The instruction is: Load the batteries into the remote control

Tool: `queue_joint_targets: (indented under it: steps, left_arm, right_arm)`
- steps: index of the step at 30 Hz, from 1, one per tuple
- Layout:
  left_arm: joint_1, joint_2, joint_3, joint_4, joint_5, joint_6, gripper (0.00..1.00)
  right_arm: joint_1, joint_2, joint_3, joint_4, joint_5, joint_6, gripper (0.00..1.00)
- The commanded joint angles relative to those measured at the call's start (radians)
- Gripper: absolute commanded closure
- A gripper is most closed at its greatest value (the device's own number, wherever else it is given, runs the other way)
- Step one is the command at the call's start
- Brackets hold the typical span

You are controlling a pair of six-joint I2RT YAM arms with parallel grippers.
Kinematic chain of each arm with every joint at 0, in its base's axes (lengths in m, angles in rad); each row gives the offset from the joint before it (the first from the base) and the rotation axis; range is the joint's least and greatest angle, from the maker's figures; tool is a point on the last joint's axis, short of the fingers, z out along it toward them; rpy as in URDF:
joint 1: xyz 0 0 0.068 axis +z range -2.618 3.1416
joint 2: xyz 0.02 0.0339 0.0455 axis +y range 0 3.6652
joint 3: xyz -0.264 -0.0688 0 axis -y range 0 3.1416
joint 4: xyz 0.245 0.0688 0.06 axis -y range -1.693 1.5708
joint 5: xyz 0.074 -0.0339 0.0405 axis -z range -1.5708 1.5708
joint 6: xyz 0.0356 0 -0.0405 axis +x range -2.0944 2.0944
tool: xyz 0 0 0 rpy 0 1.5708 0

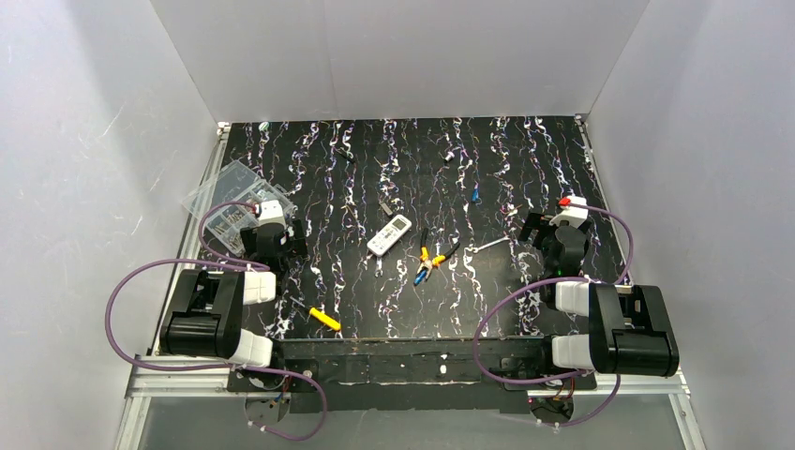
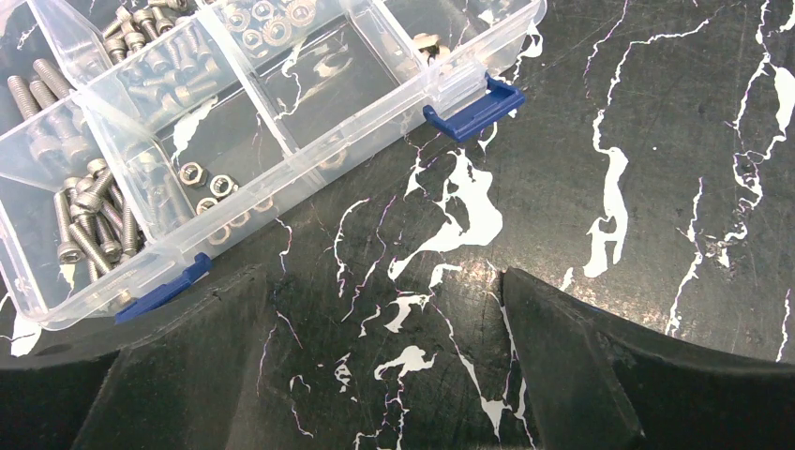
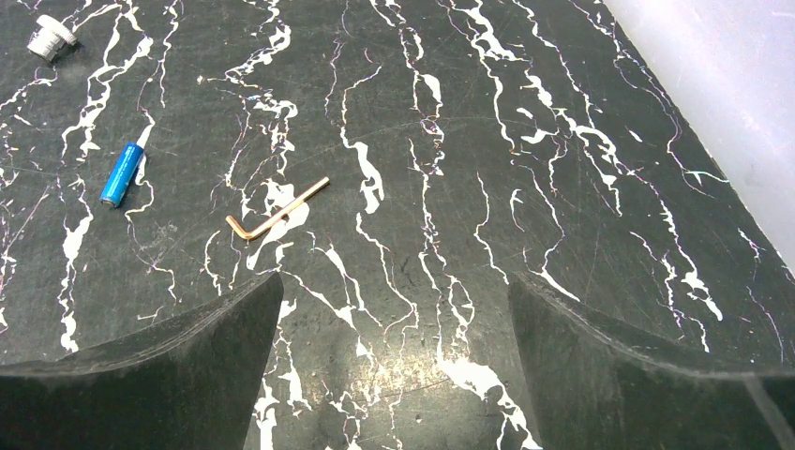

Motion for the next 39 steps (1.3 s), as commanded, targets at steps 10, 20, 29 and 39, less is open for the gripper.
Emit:
queue_joint_targets:
  steps: [10, 20, 29, 39]
  left_arm:
    - [0.001, 0.040, -0.039, -0.197, 0.030, 0.034, 0.01]
    - [0.018, 0.033, -0.030, -0.212, 0.043, 0.026, 0.01]
    - [-0.037, -0.174, 0.193, -0.689, -0.054, -0.010, 0.01]
    - [-0.043, -0.306, 0.402, -0.907, 0.371, -0.085, 0.00]
  right_arm:
    - [-0.004, 0.002, 0.034, 0.045, 0.018, 0.009, 0.02]
    - [-0.004, 0.001, 0.034, 0.045, 0.019, 0.008, 0.02]
    - [-0.004, 0.001, 0.033, 0.045, 0.022, 0.008, 0.00]
    - [-0.004, 0.001, 0.034, 0.045, 0.024, 0.007, 0.00]
